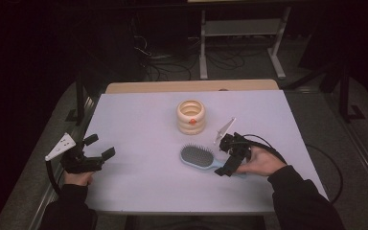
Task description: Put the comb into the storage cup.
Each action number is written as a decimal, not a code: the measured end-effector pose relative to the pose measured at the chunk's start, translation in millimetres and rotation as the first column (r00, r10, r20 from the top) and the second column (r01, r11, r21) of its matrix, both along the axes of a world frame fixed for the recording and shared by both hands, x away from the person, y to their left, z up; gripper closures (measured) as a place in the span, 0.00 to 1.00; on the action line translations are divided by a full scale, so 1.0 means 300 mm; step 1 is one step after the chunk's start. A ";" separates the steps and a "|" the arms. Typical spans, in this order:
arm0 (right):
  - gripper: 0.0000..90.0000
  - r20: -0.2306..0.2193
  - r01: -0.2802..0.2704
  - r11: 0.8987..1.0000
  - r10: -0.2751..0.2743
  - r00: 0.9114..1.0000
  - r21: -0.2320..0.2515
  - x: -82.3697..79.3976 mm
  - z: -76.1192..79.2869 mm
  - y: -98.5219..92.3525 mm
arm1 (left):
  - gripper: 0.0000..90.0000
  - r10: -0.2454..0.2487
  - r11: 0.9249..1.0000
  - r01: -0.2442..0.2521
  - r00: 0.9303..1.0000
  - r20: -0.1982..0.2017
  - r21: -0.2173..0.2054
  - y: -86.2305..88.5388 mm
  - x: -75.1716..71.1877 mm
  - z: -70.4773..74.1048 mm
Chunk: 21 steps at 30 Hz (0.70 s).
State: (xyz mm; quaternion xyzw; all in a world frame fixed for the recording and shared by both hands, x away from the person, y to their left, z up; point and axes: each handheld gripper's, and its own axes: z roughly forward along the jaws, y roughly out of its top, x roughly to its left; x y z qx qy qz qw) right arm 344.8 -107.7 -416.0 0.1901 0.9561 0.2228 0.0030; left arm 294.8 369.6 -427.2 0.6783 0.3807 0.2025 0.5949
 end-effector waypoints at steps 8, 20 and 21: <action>0.03 -0.016 -0.007 1.000 0.007 1.000 -0.020 0.005 -0.018 0.015 | 0.00 -0.001 1.000 0.001 1.000 0.001 -0.001 0.000 0.000 0.000; 0.21 -0.023 0.006 0.999 -0.007 1.000 -0.042 0.028 -0.035 0.018 | 0.00 -0.003 1.000 0.003 1.000 -0.002 -0.001 0.000 0.001 -0.001; 0.22 -0.024 0.007 0.999 -0.008 1.000 -0.043 0.028 -0.035 0.019 | 0.00 -0.003 1.000 0.003 1.000 -0.002 0.000 0.000 0.001 -0.001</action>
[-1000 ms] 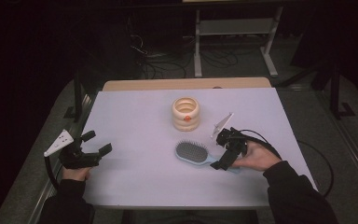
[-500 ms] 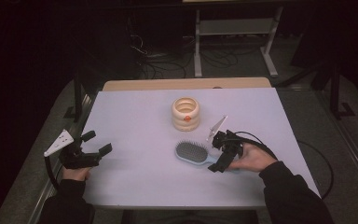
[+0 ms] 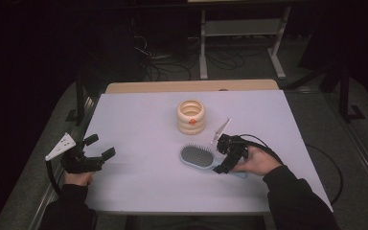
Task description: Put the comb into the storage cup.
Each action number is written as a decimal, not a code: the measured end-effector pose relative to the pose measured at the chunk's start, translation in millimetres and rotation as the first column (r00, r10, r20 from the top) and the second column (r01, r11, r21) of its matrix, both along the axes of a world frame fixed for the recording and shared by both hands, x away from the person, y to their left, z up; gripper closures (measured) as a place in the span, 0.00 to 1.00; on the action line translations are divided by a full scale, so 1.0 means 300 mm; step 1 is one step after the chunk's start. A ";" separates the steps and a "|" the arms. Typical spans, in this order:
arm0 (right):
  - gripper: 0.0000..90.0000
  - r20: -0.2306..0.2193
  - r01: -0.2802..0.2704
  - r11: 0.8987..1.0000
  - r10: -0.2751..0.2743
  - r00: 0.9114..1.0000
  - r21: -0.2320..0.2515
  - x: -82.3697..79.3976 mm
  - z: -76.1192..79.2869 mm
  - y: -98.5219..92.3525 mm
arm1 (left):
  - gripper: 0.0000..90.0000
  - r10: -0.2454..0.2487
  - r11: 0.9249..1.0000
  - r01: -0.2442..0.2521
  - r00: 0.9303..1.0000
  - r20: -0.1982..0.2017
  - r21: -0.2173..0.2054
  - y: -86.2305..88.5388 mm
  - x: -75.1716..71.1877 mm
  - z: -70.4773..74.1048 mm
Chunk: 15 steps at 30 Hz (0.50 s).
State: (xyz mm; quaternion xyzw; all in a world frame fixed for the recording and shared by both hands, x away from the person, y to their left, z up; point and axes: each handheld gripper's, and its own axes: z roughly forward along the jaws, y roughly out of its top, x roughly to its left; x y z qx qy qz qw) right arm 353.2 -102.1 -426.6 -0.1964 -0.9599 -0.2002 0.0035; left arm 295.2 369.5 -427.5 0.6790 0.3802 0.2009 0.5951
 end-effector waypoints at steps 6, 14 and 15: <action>0.33 -0.007 -0.006 1.000 0.006 1.000 0.005 0.007 -0.004 0.005 | 0.00 0.000 1.000 0.000 1.000 0.000 -0.002 0.000 0.000 0.000; 0.47 -0.026 -0.020 1.000 0.019 0.999 -0.015 0.009 -0.016 0.011 | 0.00 0.000 1.000 0.000 1.000 0.000 -0.001 0.000 0.000 0.000; 0.49 -0.028 -0.023 1.000 0.022 0.999 -0.018 0.009 -0.017 0.012 | 0.00 0.000 1.000 0.000 1.000 0.000 -0.001 0.000 0.000 0.000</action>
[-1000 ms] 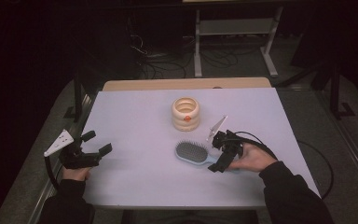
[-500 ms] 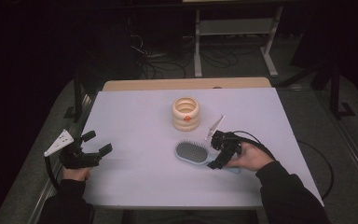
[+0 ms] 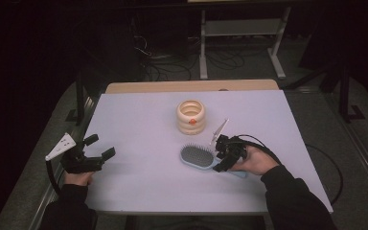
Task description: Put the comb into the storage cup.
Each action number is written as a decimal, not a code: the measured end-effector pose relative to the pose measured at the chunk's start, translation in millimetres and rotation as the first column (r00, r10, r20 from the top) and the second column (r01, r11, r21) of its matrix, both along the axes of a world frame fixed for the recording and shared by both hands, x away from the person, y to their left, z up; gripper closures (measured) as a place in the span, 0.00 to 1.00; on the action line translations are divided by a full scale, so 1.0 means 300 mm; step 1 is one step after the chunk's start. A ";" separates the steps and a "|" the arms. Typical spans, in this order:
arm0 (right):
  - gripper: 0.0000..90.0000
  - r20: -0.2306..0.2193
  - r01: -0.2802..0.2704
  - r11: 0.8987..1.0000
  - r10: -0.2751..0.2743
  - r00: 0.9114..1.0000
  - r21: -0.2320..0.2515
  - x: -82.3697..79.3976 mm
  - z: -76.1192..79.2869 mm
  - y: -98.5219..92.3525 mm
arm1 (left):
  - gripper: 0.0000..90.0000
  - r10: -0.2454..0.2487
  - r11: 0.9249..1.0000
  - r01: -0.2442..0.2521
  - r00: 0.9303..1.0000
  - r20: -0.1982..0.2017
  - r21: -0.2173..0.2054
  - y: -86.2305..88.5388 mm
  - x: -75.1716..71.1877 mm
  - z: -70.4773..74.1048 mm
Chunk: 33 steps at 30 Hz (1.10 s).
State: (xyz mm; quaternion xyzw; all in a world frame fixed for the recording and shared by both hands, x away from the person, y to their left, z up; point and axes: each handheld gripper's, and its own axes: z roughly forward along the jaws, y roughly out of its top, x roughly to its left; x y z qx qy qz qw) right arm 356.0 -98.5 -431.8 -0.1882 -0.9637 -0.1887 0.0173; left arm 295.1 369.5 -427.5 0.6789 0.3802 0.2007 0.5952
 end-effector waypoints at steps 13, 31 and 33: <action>0.66 0.012 -0.007 0.999 0.007 1.000 -0.041 0.001 -0.015 0.009 | 0.00 0.000 1.000 0.000 1.000 0.001 0.001 0.000 0.000 0.000; 0.76 0.040 -0.014 0.999 0.016 0.999 -0.038 -0.006 -0.009 0.006 | 0.00 -0.004 1.000 0.004 1.000 -0.001 0.006 -0.001 0.001 -0.001; 0.76 0.055 -0.004 0.999 0.006 0.998 -0.034 -0.008 -0.005 0.005 | 0.00 -0.004 1.000 0.004 1.000 -0.001 0.005 -0.002 0.000 -0.001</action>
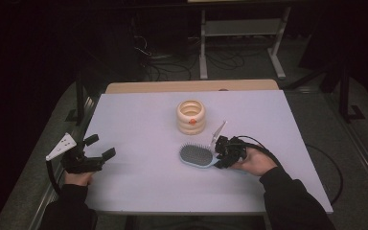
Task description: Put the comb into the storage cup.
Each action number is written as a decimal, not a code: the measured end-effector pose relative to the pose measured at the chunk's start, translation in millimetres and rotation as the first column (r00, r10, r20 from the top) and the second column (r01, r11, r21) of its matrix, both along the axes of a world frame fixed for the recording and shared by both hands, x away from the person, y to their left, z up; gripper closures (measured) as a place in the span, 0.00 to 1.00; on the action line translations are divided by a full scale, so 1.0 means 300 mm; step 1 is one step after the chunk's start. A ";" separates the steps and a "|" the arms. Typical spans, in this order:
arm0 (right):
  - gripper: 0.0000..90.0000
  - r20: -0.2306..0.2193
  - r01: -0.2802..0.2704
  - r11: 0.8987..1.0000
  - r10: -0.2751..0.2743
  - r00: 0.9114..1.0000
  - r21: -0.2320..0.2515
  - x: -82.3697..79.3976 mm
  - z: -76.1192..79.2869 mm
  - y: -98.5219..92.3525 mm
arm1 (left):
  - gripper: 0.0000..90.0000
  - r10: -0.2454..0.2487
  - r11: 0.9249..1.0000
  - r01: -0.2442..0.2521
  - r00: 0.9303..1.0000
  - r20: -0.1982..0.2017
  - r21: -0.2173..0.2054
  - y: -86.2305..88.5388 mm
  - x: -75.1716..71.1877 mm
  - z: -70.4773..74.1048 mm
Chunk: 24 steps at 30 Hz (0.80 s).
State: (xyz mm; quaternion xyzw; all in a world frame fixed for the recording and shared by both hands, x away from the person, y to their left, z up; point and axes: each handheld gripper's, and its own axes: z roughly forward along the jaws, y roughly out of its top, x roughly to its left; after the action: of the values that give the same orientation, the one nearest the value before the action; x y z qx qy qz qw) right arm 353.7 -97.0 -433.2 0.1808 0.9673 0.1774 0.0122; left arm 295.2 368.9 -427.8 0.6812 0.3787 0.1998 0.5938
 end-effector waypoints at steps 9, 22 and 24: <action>0.76 0.011 0.004 0.998 -0.005 1.000 0.070 -0.007 0.038 -0.020 | 0.00 0.000 1.000 0.000 1.000 -0.003 0.001 -0.002 0.000 -0.001; 0.76 0.049 0.005 0.992 -0.011 0.999 0.129 -0.023 0.137 -0.041 | 0.00 0.002 1.000 -0.002 1.000 -0.002 0.015 -0.002 0.004 -0.002; 0.76 0.052 0.003 0.991 -0.010 0.999 0.133 -0.024 0.150 -0.040 | 0.00 0.003 1.000 -0.002 1.000 -0.002 0.013 -0.002 0.004 -0.002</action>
State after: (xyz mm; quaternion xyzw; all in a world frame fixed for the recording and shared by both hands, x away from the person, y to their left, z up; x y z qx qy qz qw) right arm 346.5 -109.0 -388.2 0.1798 0.9521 0.2461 0.0260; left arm 296.4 368.4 -428.4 0.6849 0.3788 0.2024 0.5887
